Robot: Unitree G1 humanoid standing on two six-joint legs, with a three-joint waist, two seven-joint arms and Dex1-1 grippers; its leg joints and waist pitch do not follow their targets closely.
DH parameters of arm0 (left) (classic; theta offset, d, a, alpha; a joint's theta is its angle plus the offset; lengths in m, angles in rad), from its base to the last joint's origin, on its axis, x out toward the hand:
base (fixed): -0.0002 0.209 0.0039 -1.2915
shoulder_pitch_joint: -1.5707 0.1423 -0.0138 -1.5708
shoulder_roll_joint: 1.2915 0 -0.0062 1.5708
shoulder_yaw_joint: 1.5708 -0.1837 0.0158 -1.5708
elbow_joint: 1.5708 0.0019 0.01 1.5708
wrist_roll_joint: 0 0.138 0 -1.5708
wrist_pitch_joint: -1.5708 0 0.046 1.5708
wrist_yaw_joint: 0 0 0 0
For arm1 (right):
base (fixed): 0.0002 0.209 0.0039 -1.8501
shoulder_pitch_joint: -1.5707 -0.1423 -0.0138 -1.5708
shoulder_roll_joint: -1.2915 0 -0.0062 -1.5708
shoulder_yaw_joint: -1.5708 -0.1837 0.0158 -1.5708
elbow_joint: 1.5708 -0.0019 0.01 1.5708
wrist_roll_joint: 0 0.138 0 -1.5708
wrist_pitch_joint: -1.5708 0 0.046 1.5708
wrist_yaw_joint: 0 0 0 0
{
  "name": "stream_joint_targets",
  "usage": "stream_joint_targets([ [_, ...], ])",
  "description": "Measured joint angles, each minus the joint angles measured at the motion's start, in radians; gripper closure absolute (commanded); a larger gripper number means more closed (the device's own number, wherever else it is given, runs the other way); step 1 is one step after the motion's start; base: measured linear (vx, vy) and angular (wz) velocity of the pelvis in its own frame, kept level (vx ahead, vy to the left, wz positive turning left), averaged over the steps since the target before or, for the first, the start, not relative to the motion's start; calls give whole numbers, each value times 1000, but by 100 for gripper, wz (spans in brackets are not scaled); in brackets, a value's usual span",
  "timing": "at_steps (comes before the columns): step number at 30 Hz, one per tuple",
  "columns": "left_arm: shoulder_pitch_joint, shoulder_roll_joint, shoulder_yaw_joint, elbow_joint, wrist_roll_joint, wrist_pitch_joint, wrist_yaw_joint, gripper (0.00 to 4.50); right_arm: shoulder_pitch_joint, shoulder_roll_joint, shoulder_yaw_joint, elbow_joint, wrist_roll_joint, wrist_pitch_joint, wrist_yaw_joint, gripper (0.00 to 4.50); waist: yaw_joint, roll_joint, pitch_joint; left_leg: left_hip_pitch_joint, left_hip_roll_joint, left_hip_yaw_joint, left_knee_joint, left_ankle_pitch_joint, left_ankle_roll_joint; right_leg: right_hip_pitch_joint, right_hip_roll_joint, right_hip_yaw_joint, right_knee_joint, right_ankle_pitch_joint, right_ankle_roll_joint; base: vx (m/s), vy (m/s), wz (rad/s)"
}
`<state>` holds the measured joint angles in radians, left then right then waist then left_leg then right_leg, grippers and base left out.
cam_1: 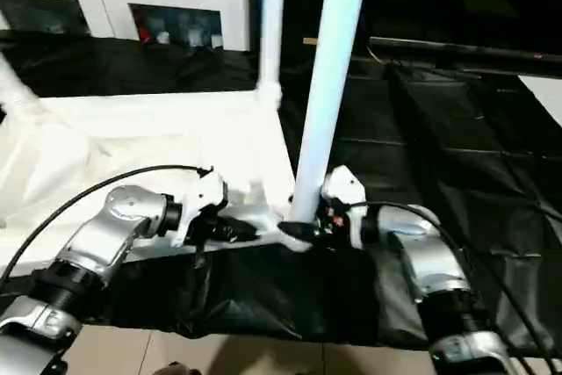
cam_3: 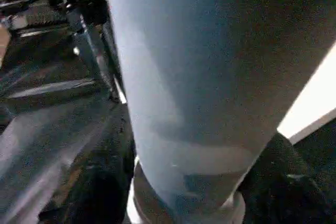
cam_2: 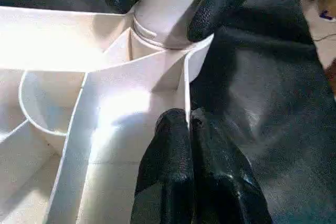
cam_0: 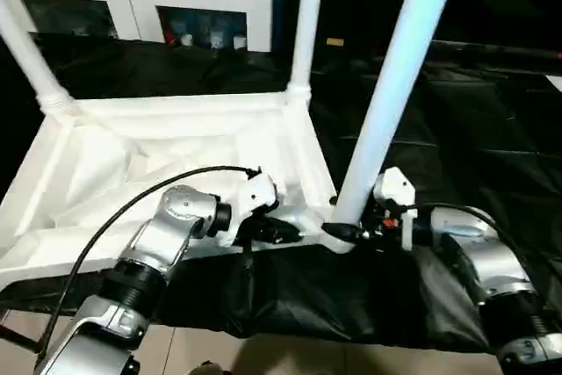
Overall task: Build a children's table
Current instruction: Rotate leg to tighten
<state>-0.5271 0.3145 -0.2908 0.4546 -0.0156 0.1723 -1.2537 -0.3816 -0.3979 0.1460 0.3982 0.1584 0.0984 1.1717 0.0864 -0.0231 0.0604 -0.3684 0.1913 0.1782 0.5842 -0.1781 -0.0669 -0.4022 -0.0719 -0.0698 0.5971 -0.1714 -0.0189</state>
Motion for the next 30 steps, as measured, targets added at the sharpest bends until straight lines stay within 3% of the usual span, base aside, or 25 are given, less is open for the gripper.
stream_joint_targets([
  [4,2,11,-2,-4,-9,0,-19,450,5,-5,8,-25,-1,12,9,244,1,0,0,0,0,0,0,0,0,0,0,0,1,0,0,0,0,0],
  [13,4,-13,-1,-1,11,1,20,450,19,-4,1,-33,-4,19,-18,251,4,1,0,1,0,2,1,0,1,2,-2,0,1,0,0,0,0,0],
  [20,-51,-111,23,93,60,24,263,450,-44,142,-74,103,-62,6,-382,255,-4,1,-1,4,-1,4,2,1,2,5,-3,0,0,-4,6,0,0,0],
  [22,-75,-148,32,121,87,45,349,450,-92,198,-99,169,-83,11,-525,255,-17,1,-1,3,-1,3,3,1,2,4,-4,0,-2,-4,6,0,0,0],
  [25,-78,-181,40,132,92,58,412,450,-123,239,-116,217,-91,6,-643,255,-30,1,-1,3,-2,3,4,1,2,6,-4,0,-4,-4,7,0,0,0],
  [30,-108,-213,44,172,110,63,485,450,-183,298,-139,303,-120,-19,-794,255,-36,1,-1,3,-1,3,5,1,2,5,-4,0,-3,-4,6,0,0,0],
])
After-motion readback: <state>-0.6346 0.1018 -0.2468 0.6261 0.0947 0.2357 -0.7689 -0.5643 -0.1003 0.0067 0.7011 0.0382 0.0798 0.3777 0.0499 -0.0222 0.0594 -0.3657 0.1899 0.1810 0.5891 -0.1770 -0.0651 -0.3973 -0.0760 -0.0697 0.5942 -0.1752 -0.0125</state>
